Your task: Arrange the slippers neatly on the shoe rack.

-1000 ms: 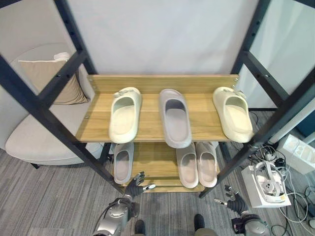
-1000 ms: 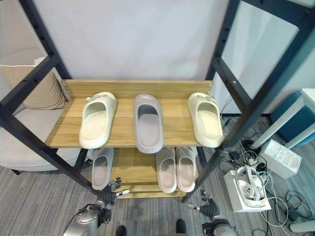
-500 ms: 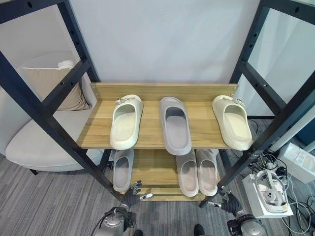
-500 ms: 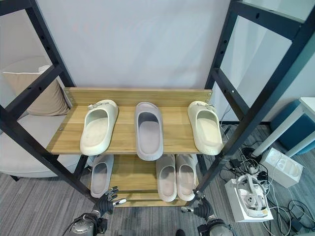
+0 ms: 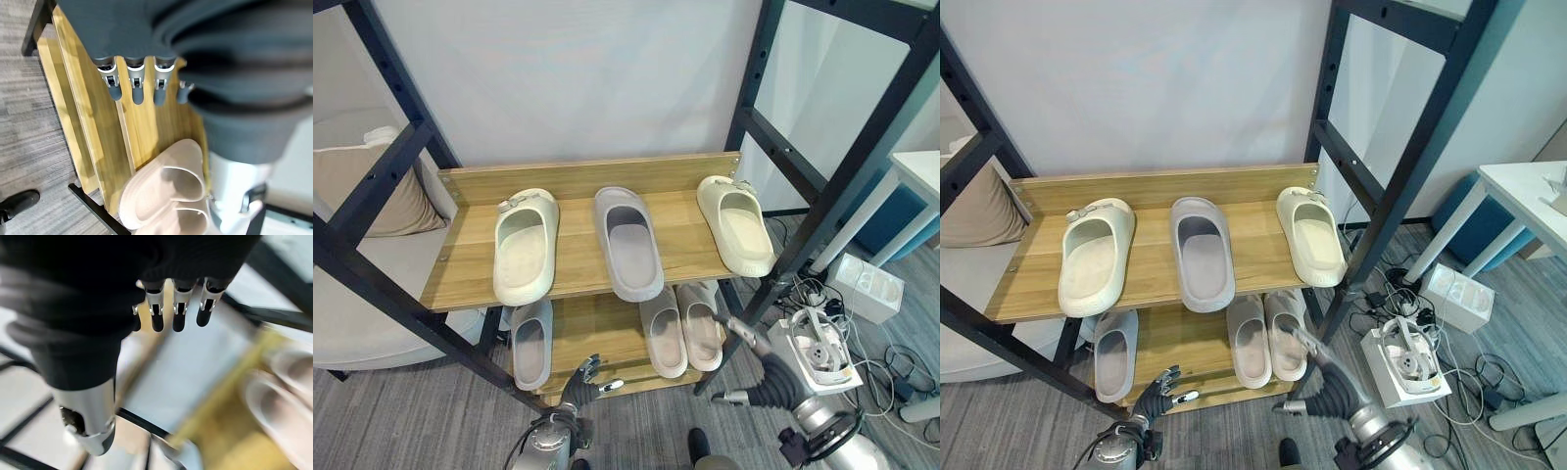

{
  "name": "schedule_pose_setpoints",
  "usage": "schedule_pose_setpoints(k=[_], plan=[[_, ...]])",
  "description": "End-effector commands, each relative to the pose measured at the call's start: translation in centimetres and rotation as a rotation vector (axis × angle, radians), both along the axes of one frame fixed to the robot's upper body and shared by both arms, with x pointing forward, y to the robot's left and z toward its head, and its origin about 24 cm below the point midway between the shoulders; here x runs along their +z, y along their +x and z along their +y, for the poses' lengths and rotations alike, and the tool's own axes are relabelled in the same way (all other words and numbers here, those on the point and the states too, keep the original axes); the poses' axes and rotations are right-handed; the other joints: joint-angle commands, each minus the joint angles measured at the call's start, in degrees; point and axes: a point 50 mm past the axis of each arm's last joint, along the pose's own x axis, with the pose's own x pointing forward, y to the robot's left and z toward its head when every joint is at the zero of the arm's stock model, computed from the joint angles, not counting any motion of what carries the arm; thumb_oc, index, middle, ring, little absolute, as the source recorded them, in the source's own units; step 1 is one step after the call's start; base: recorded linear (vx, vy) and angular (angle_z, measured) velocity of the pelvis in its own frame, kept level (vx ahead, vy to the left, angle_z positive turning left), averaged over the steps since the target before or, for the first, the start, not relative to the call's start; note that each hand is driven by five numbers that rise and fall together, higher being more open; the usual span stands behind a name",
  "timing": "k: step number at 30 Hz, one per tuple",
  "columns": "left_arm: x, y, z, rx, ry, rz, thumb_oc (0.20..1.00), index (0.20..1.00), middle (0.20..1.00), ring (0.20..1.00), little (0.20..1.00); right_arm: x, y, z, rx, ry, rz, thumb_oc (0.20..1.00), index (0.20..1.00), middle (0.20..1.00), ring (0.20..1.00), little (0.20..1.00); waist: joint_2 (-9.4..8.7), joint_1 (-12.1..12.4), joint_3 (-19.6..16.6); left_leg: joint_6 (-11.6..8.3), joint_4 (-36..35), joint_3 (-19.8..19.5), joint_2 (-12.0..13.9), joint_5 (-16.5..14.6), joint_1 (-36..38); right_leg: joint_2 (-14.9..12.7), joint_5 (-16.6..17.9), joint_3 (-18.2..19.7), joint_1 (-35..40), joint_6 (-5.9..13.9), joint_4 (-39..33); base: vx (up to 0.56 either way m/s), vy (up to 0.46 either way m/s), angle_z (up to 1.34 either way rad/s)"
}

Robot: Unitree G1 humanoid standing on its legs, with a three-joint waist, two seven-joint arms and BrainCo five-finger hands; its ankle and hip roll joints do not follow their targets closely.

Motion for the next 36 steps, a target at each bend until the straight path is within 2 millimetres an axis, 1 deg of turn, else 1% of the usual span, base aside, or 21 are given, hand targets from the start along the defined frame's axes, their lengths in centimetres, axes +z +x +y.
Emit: schedule_pose_setpoints(k=[1,2,3,4,7,11,12,13,14,15,17,18,20,21,24,26,28,32,36], plan=[[1.2,2.3,0.2,-0.021,0.020,-0.101,1.000,1.000,1.000,1.000,1.000,5.5,1.3,-0.3,-0.021,0.015,-0.377,1.000,1.000,1.000,1.000,1.000,-0.64,1.32,1.12,1.51,0.14,-0.12,0.21,-3.68,1.40,0.09,-5.49,-0.98,4.31,1.34,0.92,0.01,0.028,0.04],[1.2,2.2,0.1,-0.022,0.014,-0.096,1.000,1.000,1.000,1.000,1.000,6.2,1.6,-0.5,-0.042,0.010,-0.424,1.000,1.000,1.000,1.000,1.000,-0.56,1.34,0.96,1.53,0.14,-0.13,0.21,-3.72,1.40,0.06,-5.53,-1.08,4.34,1.35,0.96,0.01,0.028,0.04],[1.2,2.2,0.1,-0.022,0.014,-0.096,1.000,1.000,1.000,1.000,1.000,6.2,1.6,-0.5,-0.042,0.010,-0.424,1.000,1.000,1.000,1.000,1.000,-0.55,1.34,0.96,1.53,0.14,-0.14,0.21,-3.72,1.40,0.06,-5.53,-1.08,4.34,1.35,0.96,0.02,0.025,0.03],[1.0,2.0,0.0,-0.016,0.004,-0.084,1.000,1.000,1.000,1.000,1.000,7.7,2.4,-0.9,-0.085,0.008,-0.527,1.000,1.000,1.000,1.000,1.000,-0.58,1.66,0.44,1.63,0.14,-0.32,0.11,-3.84,1.39,0.06,-5.58,-1.19,4.47,1.33,1.01,0.00,0.000,0.00],[0.7,1.8,-0.2,-0.015,-0.006,-0.062,1.000,1.000,1.000,1.000,1.000,9.2,3.8,-1.2,-0.132,0.021,-0.623,1.000,1.000,1.000,1.000,1.000,-0.70,2.29,-0.11,1.77,0.14,-0.57,0.04,-4.02,1.41,0.02,-5.62,-1.48,4.68,1.25,1.05,0.01,0.007,-0.01],[0.6,1.8,-0.3,-0.023,-0.015,-0.049,1.000,1.000,1.000,1.000,1.000,10.3,5.7,-1.2,-0.178,0.034,-0.684,1.000,1.000,1.000,1.000,1.000,-1.00,3.50,-0.55,1.88,0.14,-1.22,-0.11,-4.29,1.41,-0.15,-5.85,-2.11,5.16,1.17,1.18,0.03,0.011,0.02],[0.6,1.9,-0.2,-0.022,-0.015,-0.050,1.000,1.000,1.000,1.000,1.000,10.3,5.8,-1.2,-0.177,0.035,-0.685,1.000,1.000,1.000,1.000,1.000,-1.03,3.42,-0.49,1.88,0.14,-1.25,-0.13,-4.29,1.42,-0.16,-5.87,-2.14,5.19,1.17,1.17,0.05,0.015,0.06],[0.5,1.8,-0.3,-0.027,-0.019,-0.042,1.000,1.000,1.000,1.000,1.000,10.5,6.8,-1.1,-0.191,0.042,-0.685,1.000,1.000,1.000,1.000,1.000,-1.20,4.22,-0.60,1.95,0.14,-1.62,-0.28,-4.41,1.43,-0.24,-5.99,-2.39,5.47,1.12,1.22,0.03,0.013,0.13],[0.6,1.9,-0.2,-0.025,-0.019,-0.043,1.000,1.000,1.000,1.000,1.000,10.5,6.9,-1.0,-0.190,0.043,-0.687,1.000,1.000,1.000,1.000,1.000,-1.23,4.09,-0.50,1.96,0.14,-1.66,-0.30,-4.41,1.45,-0.25,-6.00,-2.43,5.52,1.12,1.22,0.06,0.027,0.25],[0.6,1.8,-0.1,-0.028,-0.021,-0.042,1.000,1.000,1.000,1.000,1.000,10.6,8.0,-0.9,-0.205,0.052,-0.678,1.000,1.000,1.000,1.000,1.000,-1.47,5.00,-0.48,2.07,0.14,-2.15,-0.46,-4.50,1.47,-0.41,-6.07,-2.86,5.88,1.06,1.24,0.05,0.021,0.24],[0.5,1.6,0.1,-0.024,-0.025,-0.031,1.000,1.000,1.000,1.000,1.000,10.6,9.2,-0.6,-0.214,0.056,-0.659,1.000,1.000,1.000,1.000,1.000,-1.70,6.06,-0.42,2.15,0.14,-2.62,-0.64,-4.59,1.48,-0.53,-6.20,-3.34,6.17,1.00,1.20,0.05,0.024,0.13],[0.5,1.6,0.1,-0.022,-0.025,-0.032,1.000,1.000,1.000,1.000,1.000,10.7,9.3,-0.5,-0.213,0.057,-0.661,1.000,1.000,1.000,1.000,1.000,-1.72,5.95,-0.42,2.15,0.14,-2.64,-0.65,-4.55,1.39,-0.55,-6.18,-3.35,6.10,1.00,1.20,0.05,0.030,0.18],[0.2,1.0,0.8,-0.007,-0.021,-0.009,1.000,1.000,1.000,1.000,1.000,10.3,11.1,-0.5,-0.247,0.056,-0.612,1.000,1.000,1.000,1.000,1.000,-2.27,7.70,-0.01,2.37,0.14,-3.42,-1.04,-4.77,1.28,-0.75,-6.21,-4.06,6.57,1.04,0.84,0.07,0.037,0.21],[0.2,1.0,0.8,-0.006,-0.020,-0.010,1.000,1.000,1.000,1.000,1.000,10.3,11.2,-0.5,-0.246,0.057,-0.613,1.000,1.000,1.000,1.000,1.000,-2.30,7.64,0.03,2.38,0.14,-3.43,-1.07,-4.77,1.28,-0.77,-6.20,-4.08,6.60,1.05,0.82,0.05,0.028,0.10],[0.1,0.5,1.5,0.012,-0.015,0.006,1.000,1.000,1.000,1.000,1.000,9.8,12.1,-0.5,-0.272,0.060,-0.579,1.000,1.000,1.000,1.000,1.000,-2.53,8.84,0.36,2.61,0.14,-3.85,-1.39,-4.88,0.96,-1.09,-6.12,-4.61,6.74,1.20,0.47,0.04,0.034,0.11],[-0.1,0.2,1.9,0.023,-0.008,0.018,1.000,1.000,1.000,1.000,1.000,9.5,12.5,-0.7,-0.294,0.057,-0.558,1.000,1.000,1.000,1.000,1.000,-2.67,9.62,0.59,2.72,0.14,-4.21,-1.52,-4.95,0.68,-1.25,-6.14,-4.88,6.69,1.28,0.44,0.04,0.033,0.17],[-0.1,0.2,2.0,0.027,-0.005,0.020,1.000,1.000,1.000,1.000,1.000,9.3,12.5,-0.8,-0.299,0.055,-0.553,1.000,1.000,1.000,1.000,1.000,-2.76,9.80,0.66,2.78,0.14,-4.36,-1.61,-4.97,0.57,-1.33,-6.16,-5.00,6.67,1.31,0.42,0.03,0.026,0.07],[0.2,0.3,2.7,0.050,-0.003,0.003,1.000,1.000,1.000,1.000,1.000,8.4,12.9,-1.8,-0.344,0.021,-0.512,1.000,1.000,1.000,1.000,1.000,-3.05,10.78,1.12,2.99,0.14,-5.11,-2.16,-5.23,-0.04,-1.63,-6.24,-5.64,6.63,1.47,0.24,0.03,0.026,0.11],[0.3,0.3,3.0,0.060,-0.006,-0.003,1.000,1.000,1.000,1.000,1.000,7.5,13.1,-2.5,-0.366,0.001,-0.470,1.000,1.000,1.000,1.000,1.000,-3.16,11.38,1.54,3.09,0.14,-5.50,-2.35,-5.32,-0.35,-1.72,-6.29,-6.08,6.50,1.60,0.17,0.02,0.022,0.07]])
